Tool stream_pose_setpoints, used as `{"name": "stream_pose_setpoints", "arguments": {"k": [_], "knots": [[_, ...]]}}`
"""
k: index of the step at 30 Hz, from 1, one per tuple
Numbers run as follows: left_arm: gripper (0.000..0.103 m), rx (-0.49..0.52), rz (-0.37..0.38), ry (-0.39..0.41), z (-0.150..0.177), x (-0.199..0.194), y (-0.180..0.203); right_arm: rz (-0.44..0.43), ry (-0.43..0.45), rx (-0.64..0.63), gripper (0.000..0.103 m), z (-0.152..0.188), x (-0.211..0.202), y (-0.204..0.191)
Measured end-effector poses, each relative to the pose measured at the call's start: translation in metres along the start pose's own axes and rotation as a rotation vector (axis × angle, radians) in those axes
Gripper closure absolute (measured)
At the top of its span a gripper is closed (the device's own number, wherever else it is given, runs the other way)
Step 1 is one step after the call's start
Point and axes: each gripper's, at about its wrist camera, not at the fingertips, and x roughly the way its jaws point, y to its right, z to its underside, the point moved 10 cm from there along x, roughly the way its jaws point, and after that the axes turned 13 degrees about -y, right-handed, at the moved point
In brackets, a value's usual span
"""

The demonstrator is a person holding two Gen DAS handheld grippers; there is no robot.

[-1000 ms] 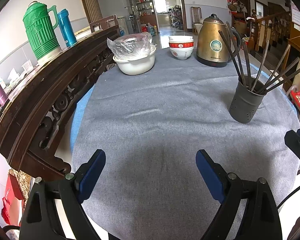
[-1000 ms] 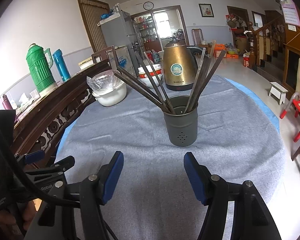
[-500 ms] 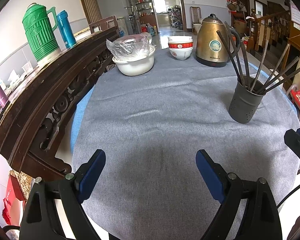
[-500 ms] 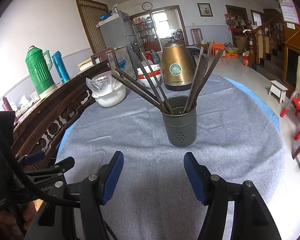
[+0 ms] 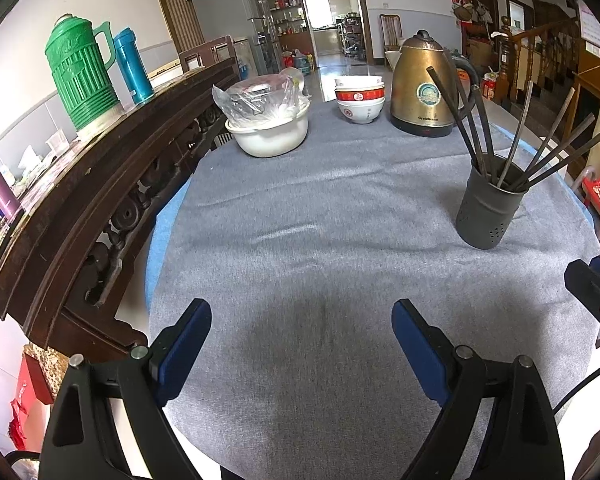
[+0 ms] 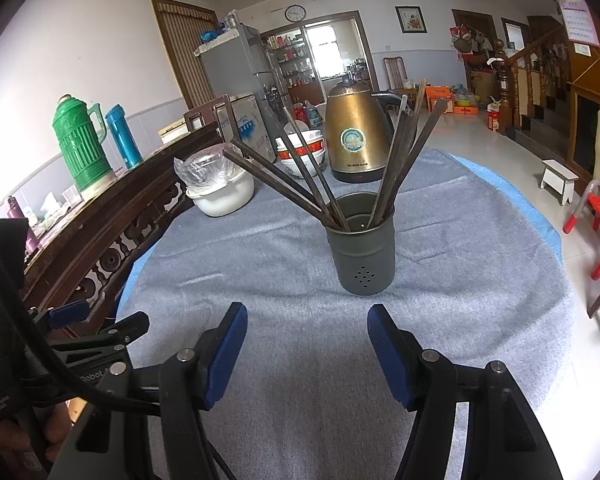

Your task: Organize utensils

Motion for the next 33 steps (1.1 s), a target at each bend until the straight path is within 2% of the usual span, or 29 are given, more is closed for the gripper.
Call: {"name": "stream_pose_setpoints", "arguments": {"k": [33], "knots": [[0.011, 0.002, 0.006, 0.013, 0.002, -0.008, -0.001, 0.000, 0.029, 0.002, 0.036, -0.001, -0.014, -0.001]]}}
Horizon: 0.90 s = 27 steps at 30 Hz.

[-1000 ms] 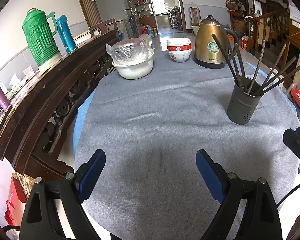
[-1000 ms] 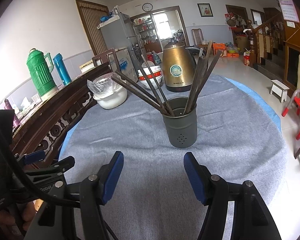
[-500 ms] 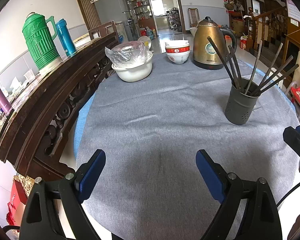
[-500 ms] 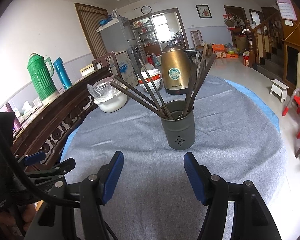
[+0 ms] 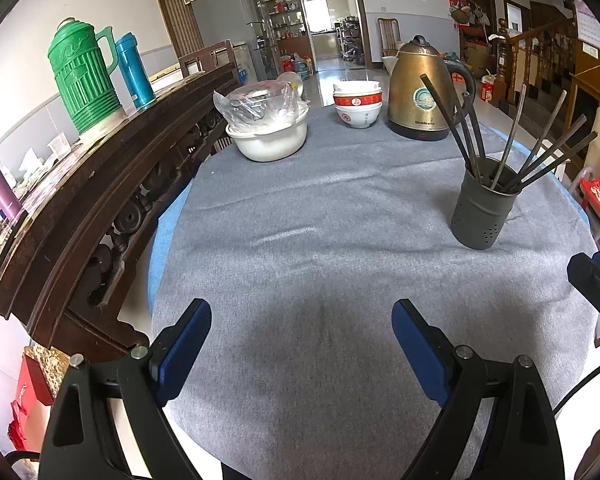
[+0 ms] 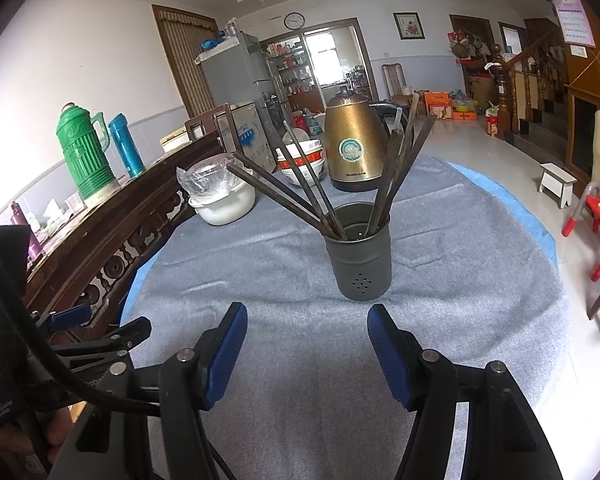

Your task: Organize utensils

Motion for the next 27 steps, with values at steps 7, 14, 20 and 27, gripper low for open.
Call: {"name": "stream_pose_setpoints", "arguments": {"k": [7, 14, 20, 27], "knots": [[0.011, -0.012, 0.008, 0.000, 0.0026, 0.0003, -0.0025, 0.006, 0.000, -0.005, 0.036, 0.0011, -0.0017, -0.0032], [0.011, -0.018, 0.011, 0.002, 0.0037, 0.0001, -0.0041, 0.009, 0.003, -0.011, 0.036, 0.0020, -0.0029, -0.0056], [0.011, -0.026, 0.019, 0.001, 0.0039, 0.0009, -0.0063, 0.013, 0.001, -0.017, 0.036, 0.0030, -0.0030, -0.0073], [0.011, -0.032, 0.030, -0.001, 0.0041, 0.0030, -0.0090, 0.021, 0.001, -0.021, 0.036, 0.0033, -0.0029, -0.0087]]}}
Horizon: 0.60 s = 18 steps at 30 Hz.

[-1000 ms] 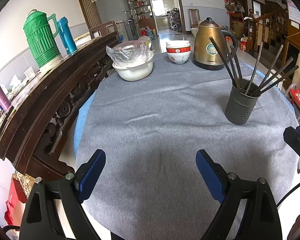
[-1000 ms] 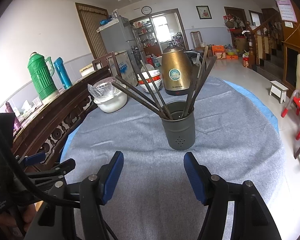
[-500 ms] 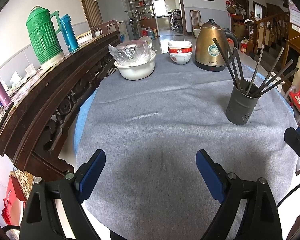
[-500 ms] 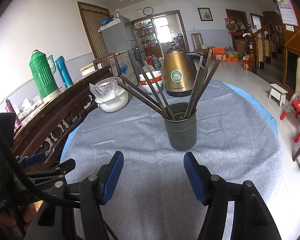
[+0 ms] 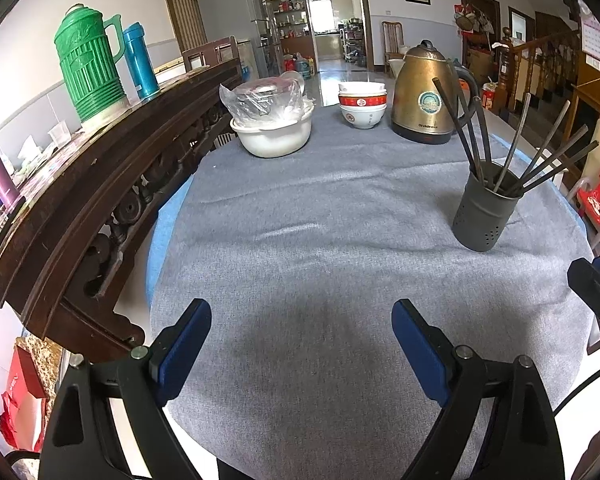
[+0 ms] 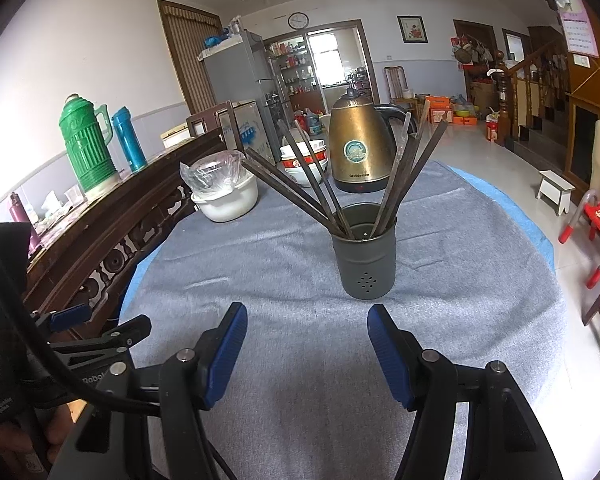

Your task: Organize utensils

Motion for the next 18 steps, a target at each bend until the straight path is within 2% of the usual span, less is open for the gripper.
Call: {"name": "stream_pose_setpoints", "arguments": {"k": [18], "knots": [[0.011, -0.043, 0.029, 0.020, -0.001, -0.003, -0.019, 0.048, 0.036, -0.021, 0.036, -0.014, -0.015, -0.012]]}}
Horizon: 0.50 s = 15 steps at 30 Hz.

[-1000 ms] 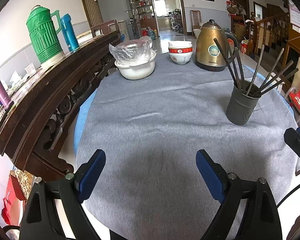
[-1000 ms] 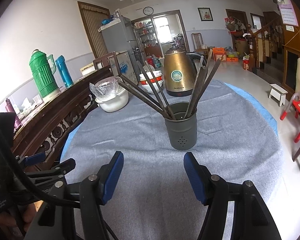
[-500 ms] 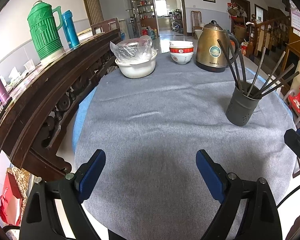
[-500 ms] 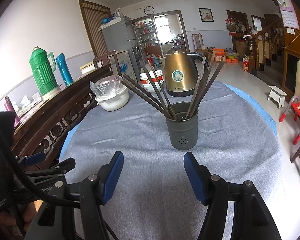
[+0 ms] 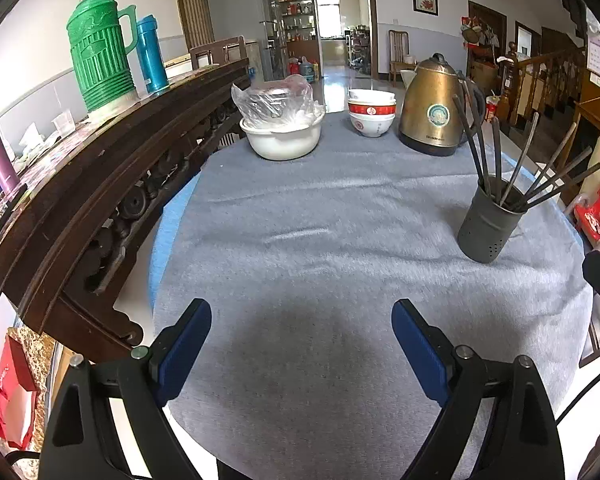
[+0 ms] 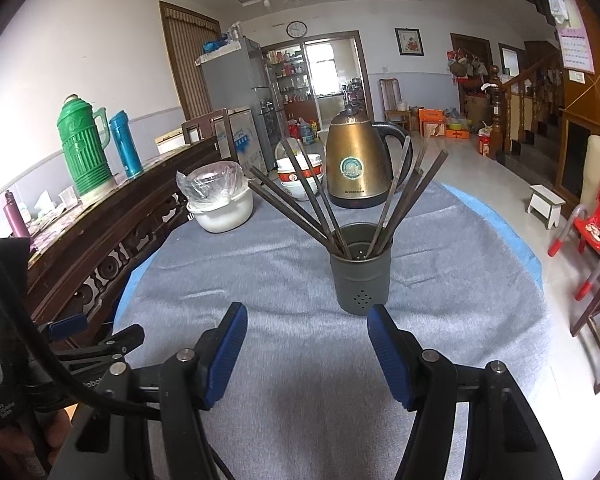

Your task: Organize utensils

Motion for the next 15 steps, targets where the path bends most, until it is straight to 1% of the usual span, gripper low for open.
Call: {"name": "stream_pose_setpoints", "arguments": {"k": [10, 15], "knots": [[0.011, -0.014, -0.010, 0.017, -0.004, -0.005, -0.013, -0.008, 0.016, -0.032, 0.036, -0.006, -0.004, -0.019], [0.011, -0.010, -0.002, 0.027, -0.010, -0.005, -0.009, -0.006, 0.023, -0.029, 0.036, -0.010, -0.002, -0.016]]}}
